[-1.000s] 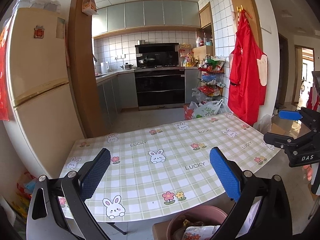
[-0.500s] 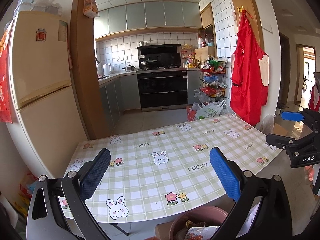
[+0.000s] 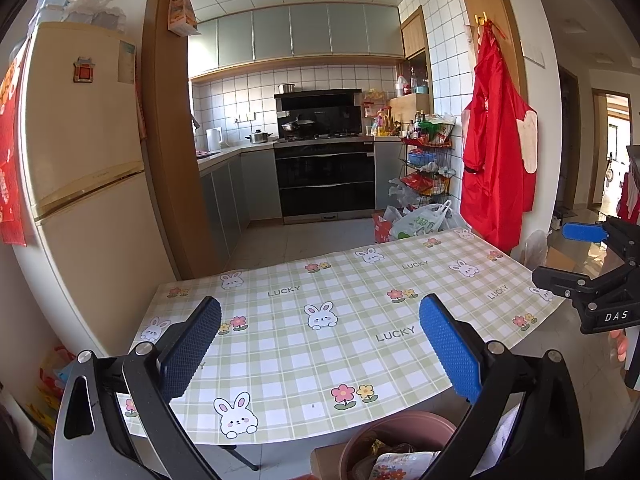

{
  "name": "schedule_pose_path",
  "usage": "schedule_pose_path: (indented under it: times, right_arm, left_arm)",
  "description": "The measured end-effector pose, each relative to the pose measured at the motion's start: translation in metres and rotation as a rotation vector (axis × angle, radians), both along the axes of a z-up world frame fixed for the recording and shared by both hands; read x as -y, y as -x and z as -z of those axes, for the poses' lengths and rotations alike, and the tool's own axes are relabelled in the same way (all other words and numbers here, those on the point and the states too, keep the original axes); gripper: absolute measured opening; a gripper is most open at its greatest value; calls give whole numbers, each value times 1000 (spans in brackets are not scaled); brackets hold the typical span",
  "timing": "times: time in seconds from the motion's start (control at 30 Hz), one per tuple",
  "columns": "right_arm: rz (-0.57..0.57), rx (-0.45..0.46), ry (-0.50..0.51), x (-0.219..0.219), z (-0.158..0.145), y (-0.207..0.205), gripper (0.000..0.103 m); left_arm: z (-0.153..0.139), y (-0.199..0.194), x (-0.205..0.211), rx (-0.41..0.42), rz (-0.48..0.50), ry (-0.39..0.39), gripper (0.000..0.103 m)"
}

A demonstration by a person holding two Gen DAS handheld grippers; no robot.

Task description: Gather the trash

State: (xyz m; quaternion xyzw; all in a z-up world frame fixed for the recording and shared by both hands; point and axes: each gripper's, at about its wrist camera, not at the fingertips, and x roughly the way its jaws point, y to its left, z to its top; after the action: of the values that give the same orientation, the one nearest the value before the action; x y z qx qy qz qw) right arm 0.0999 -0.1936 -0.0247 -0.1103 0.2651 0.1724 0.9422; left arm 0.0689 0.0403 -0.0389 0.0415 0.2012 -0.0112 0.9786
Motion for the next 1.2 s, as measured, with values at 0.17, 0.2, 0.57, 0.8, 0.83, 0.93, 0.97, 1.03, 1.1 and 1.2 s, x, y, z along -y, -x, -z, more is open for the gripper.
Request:
schedule_pose_path:
  times: [0.17, 0.2, 0.57, 0.8, 0.83, 0.93, 0.97, 1.03, 1.1, 1.2]
  right_arm:
    - [5, 1, -3, 3, -2, 0, 97]
    - [7, 1, -4, 5, -3, 0, 97]
    - [22, -2, -7, 8, -6, -1, 97]
    - [18, 1, -5, 6, -6, 1, 97]
    - [18, 1, -4, 5, -6, 1, 97]
    - [19, 3, -4, 5, -5, 1, 97]
    - [19, 3, -4, 4, -5, 1, 97]
    - [21, 3, -5, 4, -6, 1, 97]
    - [23, 5, -7, 5, -6, 1, 97]
    - [23, 7, -7, 5, -6, 1, 97]
  left_arm:
    - [0, 2, 0, 0, 0, -1, 97]
    - [0, 1, 0, 0, 0, 0, 97]
    - [-1, 3, 2, -1, 3, -8, 97]
    - [-2, 3, 2, -1, 5, -9, 97]
    - [-1, 3, 2, -1, 4, -9, 97]
    - [-2, 3, 2, 1, 4, -9, 97]
    - [-1, 3, 2, 1, 3, -9, 97]
    - [-2, 3, 2, 2, 2, -10, 97]
    - [-3, 3, 2, 3, 2, -11, 97]
    - [-3, 3, 2, 3, 3, -9, 97]
